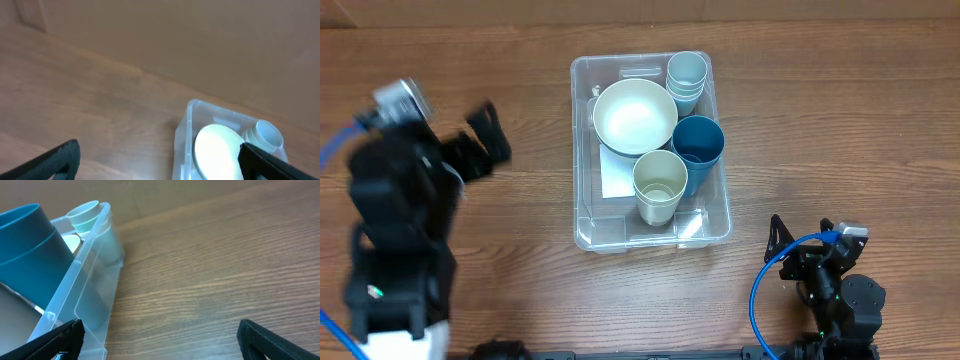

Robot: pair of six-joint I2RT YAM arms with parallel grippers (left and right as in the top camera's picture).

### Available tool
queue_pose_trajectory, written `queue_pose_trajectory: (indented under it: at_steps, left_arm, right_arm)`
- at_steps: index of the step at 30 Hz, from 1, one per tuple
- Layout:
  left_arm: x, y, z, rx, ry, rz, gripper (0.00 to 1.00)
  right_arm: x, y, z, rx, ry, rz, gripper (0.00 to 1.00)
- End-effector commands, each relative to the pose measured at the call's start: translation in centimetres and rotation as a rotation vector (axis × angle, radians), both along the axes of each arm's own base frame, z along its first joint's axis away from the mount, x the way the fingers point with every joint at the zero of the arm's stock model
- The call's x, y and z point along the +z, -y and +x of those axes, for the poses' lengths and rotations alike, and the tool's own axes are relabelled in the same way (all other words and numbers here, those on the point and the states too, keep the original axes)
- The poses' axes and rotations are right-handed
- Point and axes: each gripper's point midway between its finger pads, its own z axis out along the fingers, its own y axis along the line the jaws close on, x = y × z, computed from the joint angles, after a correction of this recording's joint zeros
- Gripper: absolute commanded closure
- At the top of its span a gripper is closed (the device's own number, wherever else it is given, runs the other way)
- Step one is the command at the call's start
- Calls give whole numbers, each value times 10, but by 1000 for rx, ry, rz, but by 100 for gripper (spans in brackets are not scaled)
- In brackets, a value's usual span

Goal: Pack container

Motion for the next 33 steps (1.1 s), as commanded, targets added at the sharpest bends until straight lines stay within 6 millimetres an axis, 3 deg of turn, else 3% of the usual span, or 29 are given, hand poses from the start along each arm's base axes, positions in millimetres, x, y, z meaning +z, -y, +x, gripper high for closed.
queue_pose_trajectory:
  at_steps: [1,8,13,16,20,33]
  left_arm:
    - [-62,9,-25,-51,-4,12,0]
    - [-166,15,-73,-69,19,-1,0]
    - [-206,15,-84,-50,41,-49,0]
    - [-219,15,-85,-46,45,-60,0]
    - [-210,15,-85,-48,94,-56,0]
    - [-210,15,-85,-48,92,-56,0]
  right_arm:
    - [0,-2,0,10,7,0,0]
    - [0,-2,0,10,7,0,0]
    - [0,-2,0,10,7,0,0]
    - [0,-2,0,11,7,0,0]
    - [0,-2,0,10,7,0,0]
    - [0,-2,0,10,7,0,0]
